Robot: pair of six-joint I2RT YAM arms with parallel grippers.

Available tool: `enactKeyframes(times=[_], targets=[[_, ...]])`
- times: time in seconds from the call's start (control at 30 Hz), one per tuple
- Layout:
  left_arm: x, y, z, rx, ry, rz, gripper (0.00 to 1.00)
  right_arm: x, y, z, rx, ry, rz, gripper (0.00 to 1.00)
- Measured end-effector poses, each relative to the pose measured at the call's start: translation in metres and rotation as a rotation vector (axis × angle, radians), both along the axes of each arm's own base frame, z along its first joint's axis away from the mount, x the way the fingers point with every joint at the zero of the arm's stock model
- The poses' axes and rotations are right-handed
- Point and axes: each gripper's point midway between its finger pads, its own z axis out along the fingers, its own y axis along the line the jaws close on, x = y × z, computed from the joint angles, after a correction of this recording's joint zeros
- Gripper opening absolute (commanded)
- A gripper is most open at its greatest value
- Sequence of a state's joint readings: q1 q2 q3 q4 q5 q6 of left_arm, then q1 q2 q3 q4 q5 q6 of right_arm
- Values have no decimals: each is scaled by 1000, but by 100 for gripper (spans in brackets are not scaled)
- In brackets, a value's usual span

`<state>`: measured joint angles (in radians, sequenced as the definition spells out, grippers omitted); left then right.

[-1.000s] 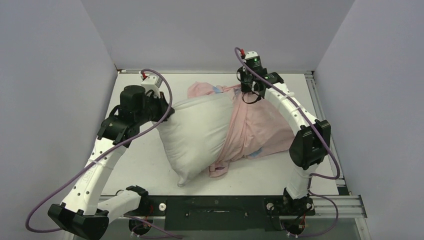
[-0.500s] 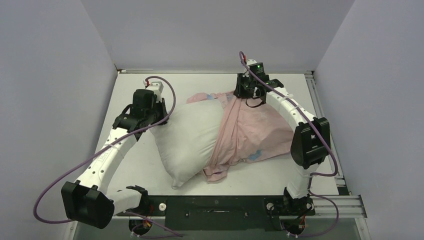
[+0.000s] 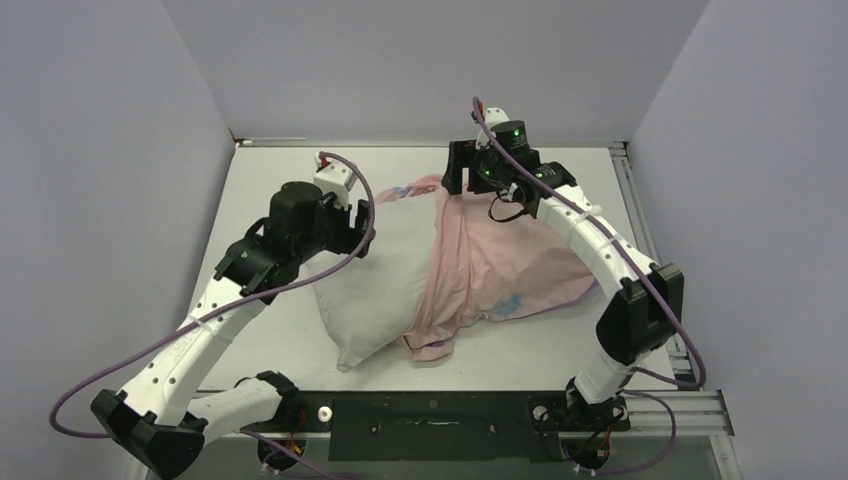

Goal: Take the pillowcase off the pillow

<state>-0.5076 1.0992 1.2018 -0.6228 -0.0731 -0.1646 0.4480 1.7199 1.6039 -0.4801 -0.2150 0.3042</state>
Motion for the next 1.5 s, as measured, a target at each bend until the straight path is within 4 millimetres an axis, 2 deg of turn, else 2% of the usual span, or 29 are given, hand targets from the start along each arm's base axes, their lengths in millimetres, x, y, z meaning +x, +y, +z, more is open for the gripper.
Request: enactKeyframes(times=[0.17,0.27,0.37,0.5,0.63,0.83,0.93,1.17,1.23,1.37,1.43,1.5], targets=[[-35,-27,13,4,-42,-131,79,-46,6,44,19,-90,35,85],[-56,-46,10,20,-46,-216,84,-77,6,51,23,-110,61,89],[-75,-59,-8,60,-15,-289,86,-106,4,37,2,-88,83,93],[-90,-63,-38,125,47,-329,95,-146,0,-1,-50,-3,115,97],[-93,-62,-65,182,102,-323,96,-183,-2,-31,-88,77,162,99],[-92,-58,-108,248,181,-287,94,-224,-1,-55,-97,151,206,100],[-90,-58,-124,251,196,-263,83,-236,-1,-73,-112,191,210,100],[-80,-65,-138,230,203,-205,12,-247,2,-109,-139,247,179,100],[-79,-67,-137,213,197,-197,0,-245,7,-115,-139,245,168,100],[-77,-70,-135,196,192,-191,0,-238,13,-125,-154,230,138,93],[-77,-70,-135,194,192,-191,0,-233,15,-128,-159,220,120,82],[-77,-70,-133,192,190,-189,0,-228,17,-131,-161,211,100,66]])
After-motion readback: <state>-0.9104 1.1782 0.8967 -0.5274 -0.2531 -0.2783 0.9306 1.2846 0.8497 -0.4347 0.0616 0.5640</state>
